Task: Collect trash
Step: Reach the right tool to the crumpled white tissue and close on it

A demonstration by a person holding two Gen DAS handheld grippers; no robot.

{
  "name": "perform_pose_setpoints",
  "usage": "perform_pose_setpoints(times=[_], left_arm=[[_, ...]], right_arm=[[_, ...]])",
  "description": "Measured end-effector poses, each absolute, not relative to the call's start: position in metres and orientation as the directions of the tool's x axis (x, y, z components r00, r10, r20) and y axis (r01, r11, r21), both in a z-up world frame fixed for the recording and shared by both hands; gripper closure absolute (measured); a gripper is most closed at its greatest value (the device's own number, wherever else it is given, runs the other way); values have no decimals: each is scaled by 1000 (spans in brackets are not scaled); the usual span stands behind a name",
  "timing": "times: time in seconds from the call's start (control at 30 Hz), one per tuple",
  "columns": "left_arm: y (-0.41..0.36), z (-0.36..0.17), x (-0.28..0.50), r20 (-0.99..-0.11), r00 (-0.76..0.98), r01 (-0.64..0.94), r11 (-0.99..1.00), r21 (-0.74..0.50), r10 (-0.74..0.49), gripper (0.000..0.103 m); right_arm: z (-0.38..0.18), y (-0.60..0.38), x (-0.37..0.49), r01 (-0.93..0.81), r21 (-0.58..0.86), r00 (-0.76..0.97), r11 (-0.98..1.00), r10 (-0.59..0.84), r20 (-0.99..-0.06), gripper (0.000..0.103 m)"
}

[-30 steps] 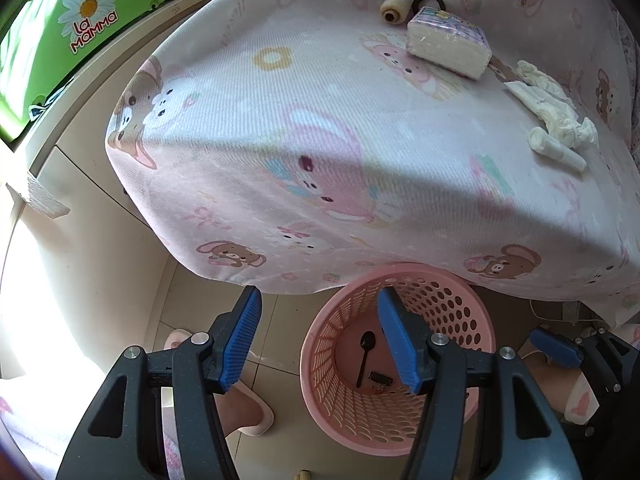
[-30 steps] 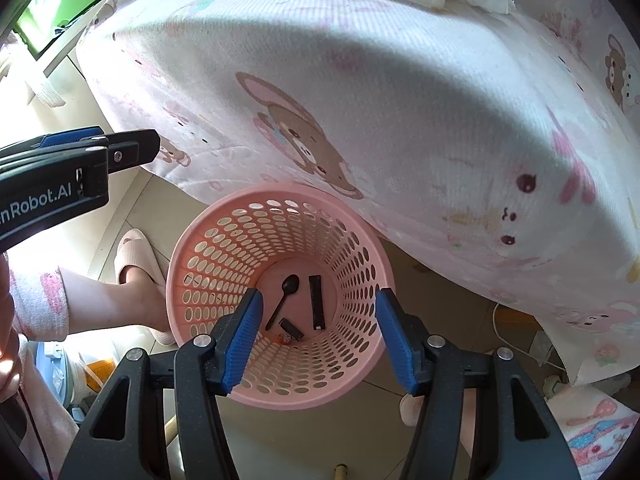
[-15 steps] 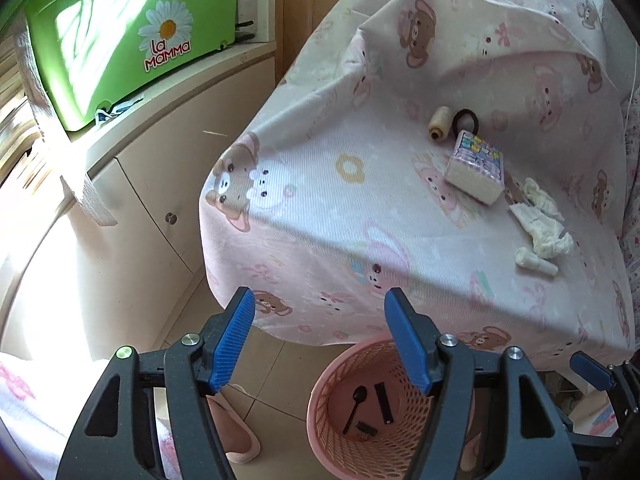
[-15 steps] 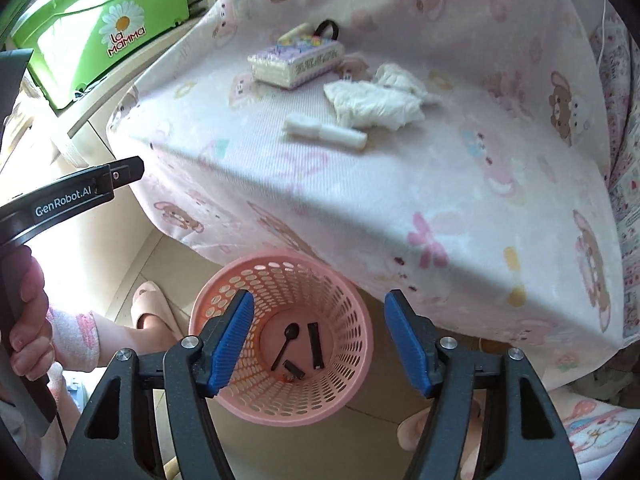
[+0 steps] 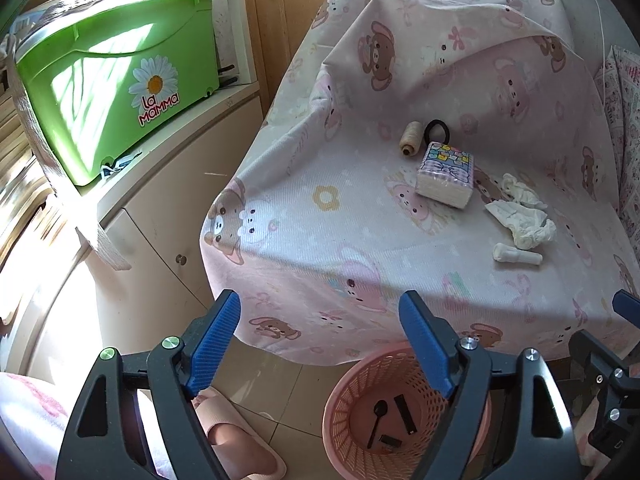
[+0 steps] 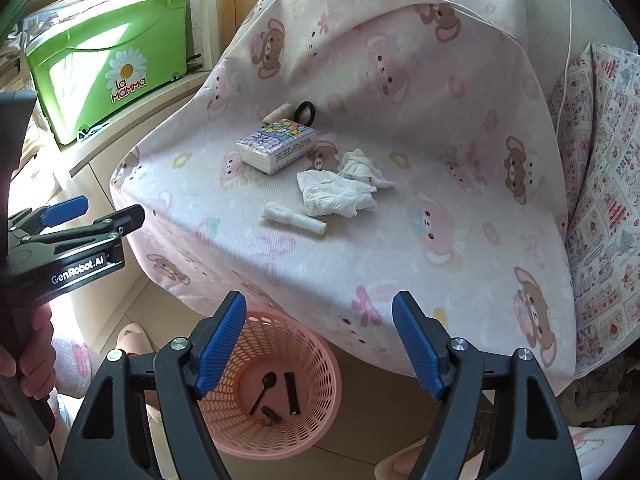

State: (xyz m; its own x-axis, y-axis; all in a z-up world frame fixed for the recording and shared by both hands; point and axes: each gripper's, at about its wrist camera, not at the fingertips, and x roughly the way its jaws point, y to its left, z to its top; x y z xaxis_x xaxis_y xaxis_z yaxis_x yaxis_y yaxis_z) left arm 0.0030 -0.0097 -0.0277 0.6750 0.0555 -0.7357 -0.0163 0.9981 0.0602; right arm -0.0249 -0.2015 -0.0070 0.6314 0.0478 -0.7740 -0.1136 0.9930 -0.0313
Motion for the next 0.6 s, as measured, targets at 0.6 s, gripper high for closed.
perform_pose_setpoints(times=[0.6], left_arm=[[-12, -20, 8, -722, 690, -28, 999, 36, 45, 20]], right_arm=[[0, -249, 11, 62, 89, 646, 994, 28, -763, 26]])
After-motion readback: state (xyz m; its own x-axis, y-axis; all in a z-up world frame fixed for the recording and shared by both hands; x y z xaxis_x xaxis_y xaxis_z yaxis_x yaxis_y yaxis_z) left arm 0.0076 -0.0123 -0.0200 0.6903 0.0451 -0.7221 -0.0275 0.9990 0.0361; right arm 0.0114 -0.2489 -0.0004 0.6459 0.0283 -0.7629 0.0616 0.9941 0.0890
